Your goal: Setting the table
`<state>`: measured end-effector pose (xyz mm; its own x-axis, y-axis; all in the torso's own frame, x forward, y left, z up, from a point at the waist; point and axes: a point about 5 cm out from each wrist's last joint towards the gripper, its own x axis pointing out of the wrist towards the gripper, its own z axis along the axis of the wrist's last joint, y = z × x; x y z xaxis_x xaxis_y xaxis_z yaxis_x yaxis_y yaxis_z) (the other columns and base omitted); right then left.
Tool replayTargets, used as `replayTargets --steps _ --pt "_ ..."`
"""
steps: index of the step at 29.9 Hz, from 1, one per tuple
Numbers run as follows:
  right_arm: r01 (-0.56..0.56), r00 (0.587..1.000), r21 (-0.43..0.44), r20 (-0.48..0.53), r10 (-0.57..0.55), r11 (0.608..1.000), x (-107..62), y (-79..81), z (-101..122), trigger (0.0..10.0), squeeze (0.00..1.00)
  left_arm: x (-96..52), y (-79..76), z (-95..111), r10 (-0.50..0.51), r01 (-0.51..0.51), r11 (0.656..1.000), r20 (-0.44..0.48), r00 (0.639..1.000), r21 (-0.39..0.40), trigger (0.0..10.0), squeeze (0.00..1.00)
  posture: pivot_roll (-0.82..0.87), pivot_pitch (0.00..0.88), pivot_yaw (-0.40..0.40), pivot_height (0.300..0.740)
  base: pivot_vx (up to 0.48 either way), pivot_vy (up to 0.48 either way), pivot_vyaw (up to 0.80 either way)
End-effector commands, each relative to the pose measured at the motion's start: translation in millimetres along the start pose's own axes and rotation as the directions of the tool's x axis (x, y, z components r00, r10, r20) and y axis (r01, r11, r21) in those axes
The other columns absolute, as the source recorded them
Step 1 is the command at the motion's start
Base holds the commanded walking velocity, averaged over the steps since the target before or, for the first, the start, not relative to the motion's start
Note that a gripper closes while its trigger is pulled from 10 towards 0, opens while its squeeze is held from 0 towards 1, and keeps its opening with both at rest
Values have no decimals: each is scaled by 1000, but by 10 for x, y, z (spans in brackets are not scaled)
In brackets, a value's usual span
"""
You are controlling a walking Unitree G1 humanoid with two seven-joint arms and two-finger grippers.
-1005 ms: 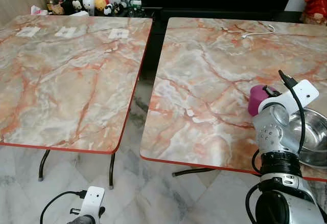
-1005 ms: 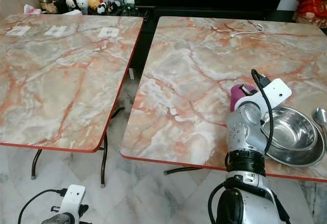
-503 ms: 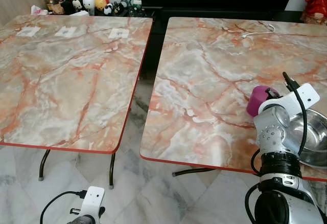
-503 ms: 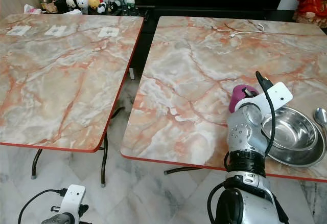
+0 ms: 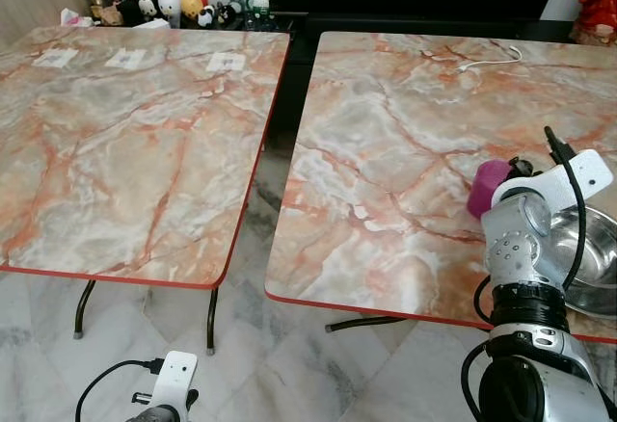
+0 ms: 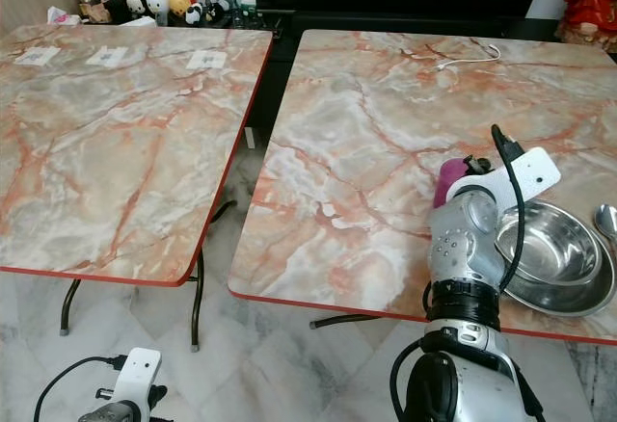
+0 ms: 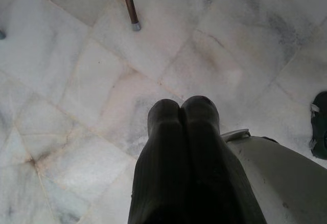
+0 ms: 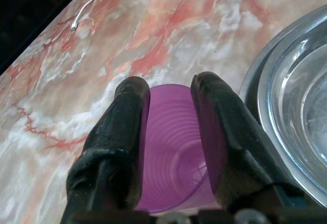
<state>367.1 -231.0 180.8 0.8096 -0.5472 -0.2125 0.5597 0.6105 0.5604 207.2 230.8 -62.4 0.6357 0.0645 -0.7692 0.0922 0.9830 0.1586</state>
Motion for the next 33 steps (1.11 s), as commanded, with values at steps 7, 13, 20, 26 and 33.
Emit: replayTargets --steps 7,13,20,26,33 --pt "-55 992 -55 109 61 997 -70 43 133 10000 0 -15 27 -64 6 -6 1000 -22 1000 -5 10000 0 117 90 17 740 0 0 0" --pt "-117 979 -117 153 134 986 -114 62 161 10000 0 -14 25 -63 6 -6 1000 -22 1000 -5 10000 0 117 88 16 740 0 0 0" --pt "-344 897 -341 156 414 875 -341 162 62 10000 0 -14 29 -60 8 -8 1000 -21 1000 -3 10000 0 110 86 14 740 0 0 0" --pt "-478 841 -435 22 540 763 -518 62 -184 10000 0 -13 35 -54 12 -12 1000 -21 1000 0 10000 0 100 79 14 740 0 0 700" --pt "-548 806 -484 -87 585 683 -584 -8 -412 10000 0 -11 34 -40 15 -15 1000 -14 1000 -1 10000 0 101 66 10 740 0 0 800"
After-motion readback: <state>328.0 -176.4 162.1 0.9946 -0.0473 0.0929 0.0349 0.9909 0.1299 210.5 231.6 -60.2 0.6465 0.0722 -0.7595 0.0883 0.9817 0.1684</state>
